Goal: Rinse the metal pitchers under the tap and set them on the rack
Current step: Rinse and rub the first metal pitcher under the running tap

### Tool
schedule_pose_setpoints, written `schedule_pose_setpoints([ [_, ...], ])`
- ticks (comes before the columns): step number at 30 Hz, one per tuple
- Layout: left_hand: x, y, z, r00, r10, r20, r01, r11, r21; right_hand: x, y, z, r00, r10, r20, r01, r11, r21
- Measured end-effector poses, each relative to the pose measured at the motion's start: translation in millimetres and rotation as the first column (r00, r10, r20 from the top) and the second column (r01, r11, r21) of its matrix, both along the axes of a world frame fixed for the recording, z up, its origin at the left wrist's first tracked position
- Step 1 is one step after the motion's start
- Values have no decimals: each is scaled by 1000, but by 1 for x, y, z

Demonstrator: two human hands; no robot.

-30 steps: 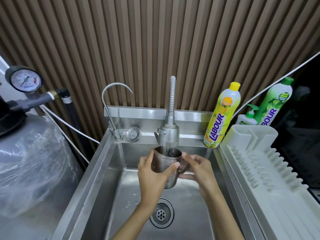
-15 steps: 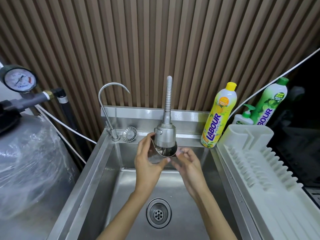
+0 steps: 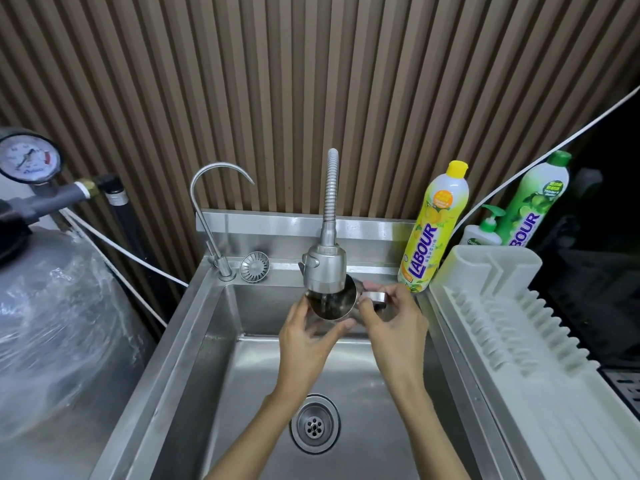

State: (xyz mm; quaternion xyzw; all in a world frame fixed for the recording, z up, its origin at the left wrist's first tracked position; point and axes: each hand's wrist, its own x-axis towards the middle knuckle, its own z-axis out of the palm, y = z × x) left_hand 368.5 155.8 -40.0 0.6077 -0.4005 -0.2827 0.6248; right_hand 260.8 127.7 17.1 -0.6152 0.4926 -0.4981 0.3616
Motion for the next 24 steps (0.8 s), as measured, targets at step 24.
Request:
schedule_pose_setpoints([
  [24,4,-3,8,993,-72,-98,68,997,-40,1,-6,4,995,103,-2,-103,994,20],
])
